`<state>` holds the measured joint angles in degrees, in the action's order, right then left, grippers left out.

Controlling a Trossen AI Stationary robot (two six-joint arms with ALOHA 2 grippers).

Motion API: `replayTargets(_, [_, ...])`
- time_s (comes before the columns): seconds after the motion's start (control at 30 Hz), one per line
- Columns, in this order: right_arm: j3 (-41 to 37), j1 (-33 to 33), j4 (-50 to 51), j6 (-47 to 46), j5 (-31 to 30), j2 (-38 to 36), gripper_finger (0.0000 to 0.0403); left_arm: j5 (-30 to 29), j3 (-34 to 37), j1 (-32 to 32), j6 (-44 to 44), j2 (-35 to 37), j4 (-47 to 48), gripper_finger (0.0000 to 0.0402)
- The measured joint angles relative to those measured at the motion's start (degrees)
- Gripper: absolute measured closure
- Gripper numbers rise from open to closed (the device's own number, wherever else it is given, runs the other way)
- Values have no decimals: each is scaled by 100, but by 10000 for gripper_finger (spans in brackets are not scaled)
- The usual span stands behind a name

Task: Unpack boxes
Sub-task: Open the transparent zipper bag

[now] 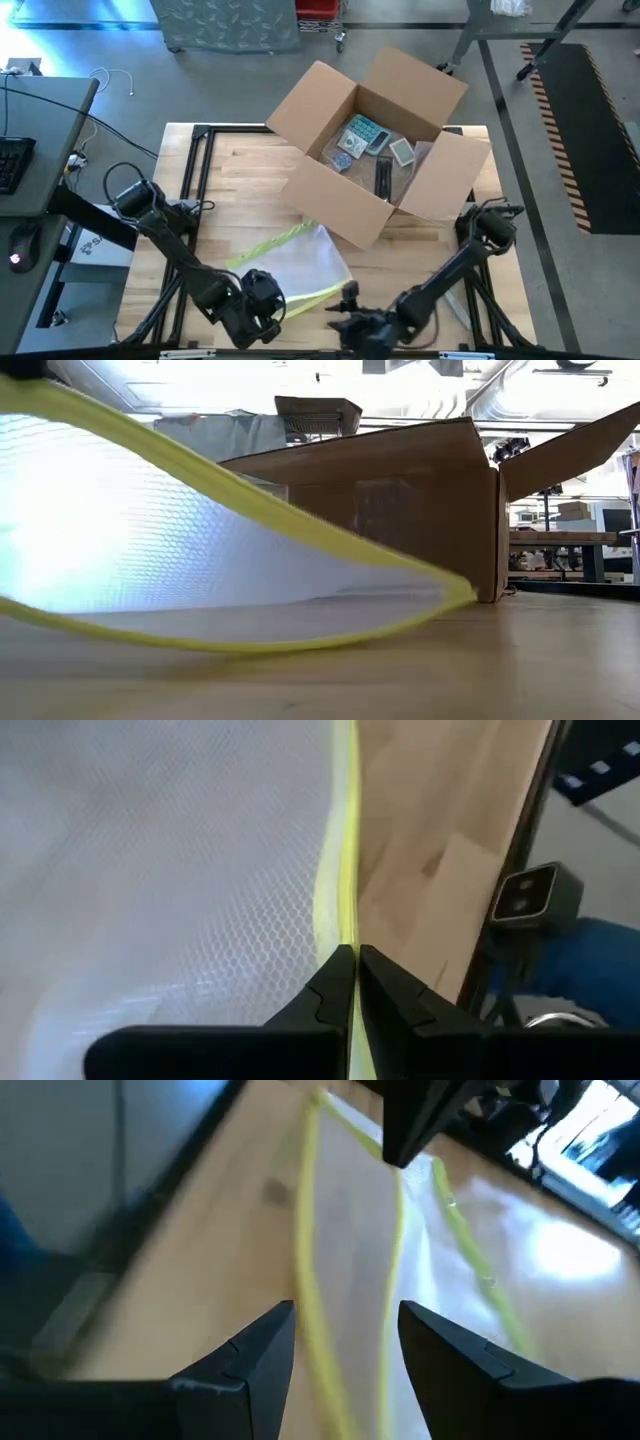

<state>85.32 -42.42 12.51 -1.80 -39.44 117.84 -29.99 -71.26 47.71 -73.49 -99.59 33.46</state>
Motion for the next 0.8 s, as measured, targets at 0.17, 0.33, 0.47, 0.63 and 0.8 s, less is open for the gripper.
replayTargets(0.17, [0,523,-120,472,240,325,238,-70,-11,39,55,-13,-133,401])
replayTargets(0.33, [-2,915,-69,28,69,783,238,-165,-15,118,195,-4,-221,401])
replayTargets(0.47, [12,1126,-142,-825,-40,892,289,-428,-15,295,351,-4,-272,401])
replayTargets(0.63, [252,1333,-45,-1227,-113,722,390,-1336,-15,528,503,81,-156,391])
replayTargets(0.8, [968,1708,681,-1282,306,698,401,-2127,-21,478,1044,430,190,333])
